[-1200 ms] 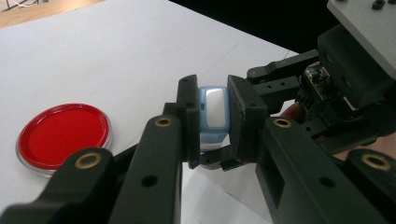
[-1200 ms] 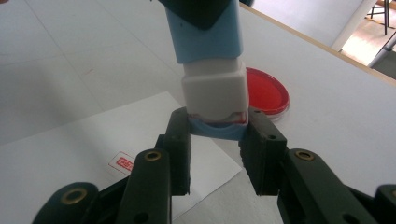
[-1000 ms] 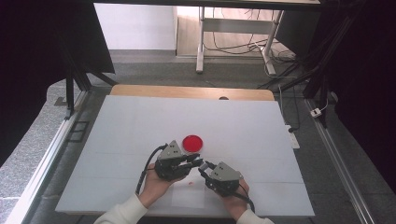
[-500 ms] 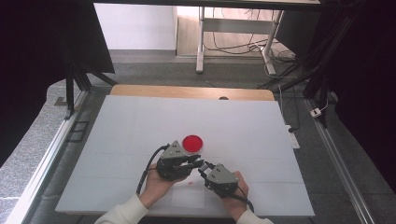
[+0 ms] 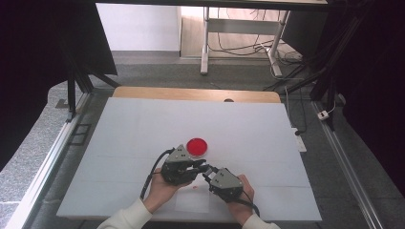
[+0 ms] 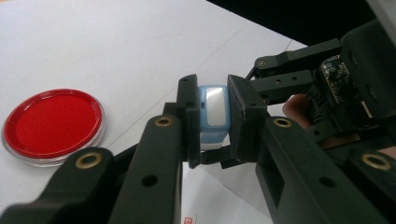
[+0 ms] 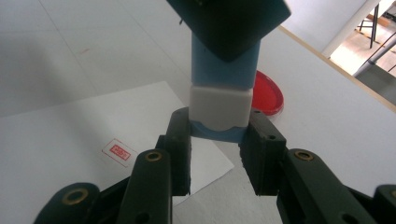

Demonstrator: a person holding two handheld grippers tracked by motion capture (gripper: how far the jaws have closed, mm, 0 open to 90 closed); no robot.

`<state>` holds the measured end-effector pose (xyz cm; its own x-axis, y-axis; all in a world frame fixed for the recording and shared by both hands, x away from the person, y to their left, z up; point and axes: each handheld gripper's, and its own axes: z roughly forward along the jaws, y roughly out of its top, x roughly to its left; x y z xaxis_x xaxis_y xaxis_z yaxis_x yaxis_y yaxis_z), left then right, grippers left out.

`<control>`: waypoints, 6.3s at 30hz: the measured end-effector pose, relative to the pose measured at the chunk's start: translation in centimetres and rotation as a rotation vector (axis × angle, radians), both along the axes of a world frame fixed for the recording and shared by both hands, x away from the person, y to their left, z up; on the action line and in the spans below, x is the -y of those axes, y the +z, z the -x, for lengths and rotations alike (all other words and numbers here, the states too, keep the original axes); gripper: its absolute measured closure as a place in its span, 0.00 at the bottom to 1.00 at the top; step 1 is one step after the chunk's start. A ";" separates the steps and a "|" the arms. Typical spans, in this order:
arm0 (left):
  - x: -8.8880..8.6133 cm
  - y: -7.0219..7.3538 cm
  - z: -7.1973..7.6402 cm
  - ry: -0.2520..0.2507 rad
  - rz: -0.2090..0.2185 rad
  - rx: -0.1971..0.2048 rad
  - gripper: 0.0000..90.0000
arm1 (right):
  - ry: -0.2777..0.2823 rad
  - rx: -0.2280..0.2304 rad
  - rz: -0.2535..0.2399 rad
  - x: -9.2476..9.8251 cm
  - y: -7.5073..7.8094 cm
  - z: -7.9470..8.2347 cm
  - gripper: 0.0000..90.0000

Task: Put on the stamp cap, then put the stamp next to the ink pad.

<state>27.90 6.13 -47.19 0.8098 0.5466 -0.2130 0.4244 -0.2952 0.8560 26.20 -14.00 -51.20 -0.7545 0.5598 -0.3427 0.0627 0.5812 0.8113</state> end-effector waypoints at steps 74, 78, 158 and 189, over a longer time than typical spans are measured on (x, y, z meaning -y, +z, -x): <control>-6.0 1.8 -1.7 0.040 0.040 -0.002 0.84 | -0.126 -0.234 -0.190 12.7 0.4 -2.7 0.49; -6.5 1.9 -1.9 0.055 0.036 0.011 0.84 | -0.137 -0.227 -0.187 13.5 0.4 -2.6 0.49; -8.5 -1.9 -6.2 0.225 -0.160 0.005 0.30 | -0.137 -0.221 -0.131 13.4 0.0 -2.8 0.46; -15.7 -3.8 3.6 0.252 -0.141 -0.012 0.31 | -0.113 -0.223 -0.156 15.2 0.3 -3.5 0.43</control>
